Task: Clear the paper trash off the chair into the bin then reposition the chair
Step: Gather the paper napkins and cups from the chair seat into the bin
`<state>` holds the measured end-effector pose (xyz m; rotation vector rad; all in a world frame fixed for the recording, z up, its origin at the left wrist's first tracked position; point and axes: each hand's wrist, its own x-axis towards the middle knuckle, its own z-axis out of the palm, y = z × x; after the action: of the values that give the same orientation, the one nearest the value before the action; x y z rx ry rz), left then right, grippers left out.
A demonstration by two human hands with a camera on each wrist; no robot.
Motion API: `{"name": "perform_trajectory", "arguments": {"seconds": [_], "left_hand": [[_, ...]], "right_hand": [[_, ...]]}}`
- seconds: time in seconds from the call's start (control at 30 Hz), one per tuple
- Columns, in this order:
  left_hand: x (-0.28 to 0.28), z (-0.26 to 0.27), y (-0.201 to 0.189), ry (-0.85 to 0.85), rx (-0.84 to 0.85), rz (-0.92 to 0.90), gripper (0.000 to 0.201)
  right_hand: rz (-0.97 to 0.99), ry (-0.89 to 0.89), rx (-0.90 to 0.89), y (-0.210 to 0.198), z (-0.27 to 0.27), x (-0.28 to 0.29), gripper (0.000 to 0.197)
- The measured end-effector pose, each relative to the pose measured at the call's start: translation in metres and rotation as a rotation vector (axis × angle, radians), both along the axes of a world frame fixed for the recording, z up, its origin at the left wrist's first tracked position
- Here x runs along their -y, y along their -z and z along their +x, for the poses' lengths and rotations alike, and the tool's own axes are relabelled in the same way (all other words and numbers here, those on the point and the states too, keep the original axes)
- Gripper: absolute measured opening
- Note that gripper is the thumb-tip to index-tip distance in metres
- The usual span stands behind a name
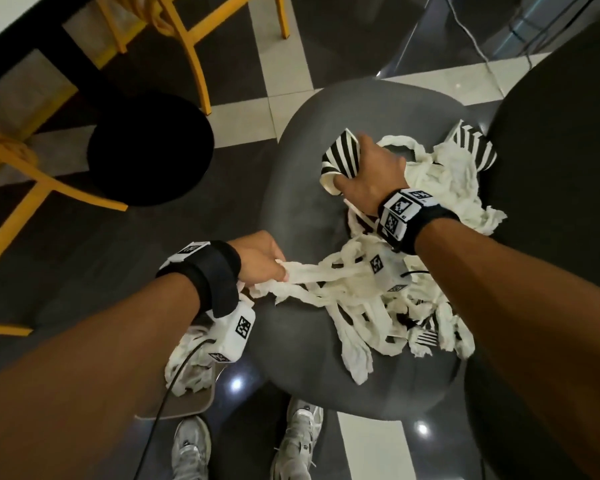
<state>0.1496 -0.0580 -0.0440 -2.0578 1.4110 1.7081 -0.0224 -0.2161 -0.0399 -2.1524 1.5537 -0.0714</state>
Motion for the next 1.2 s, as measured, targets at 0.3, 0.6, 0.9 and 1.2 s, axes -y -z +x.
{"name": "perform_trajectory", "arguments": {"seconds": [0.3,0.6,0.9,1.2], "left_hand": [[-0.02,-0.029,-0.025,-0.181,-0.178,-0.243,0.053],[-0.045,-0.016,-0.049,0.017,0.11,-0.486,0.036],[-0.081,0.028,-0.036,-0.121,0.081,-0.559,0.026],[-0.073,0.017,-0.022,-0.387,-0.082,-0.547,0.071]], "right_hand": [[0.117,0.015,0.047,-0.038,-0.039,-0.053,0.069],[0.184,0.148,0.131,-0.052,-0.058,-0.098,0.077],[0.192,0.152,0.156,-0.049,-0.029,-0.117,0.07],[0.269,0.197,0.228,-0.03,-0.017,-0.1,0.067]]}}
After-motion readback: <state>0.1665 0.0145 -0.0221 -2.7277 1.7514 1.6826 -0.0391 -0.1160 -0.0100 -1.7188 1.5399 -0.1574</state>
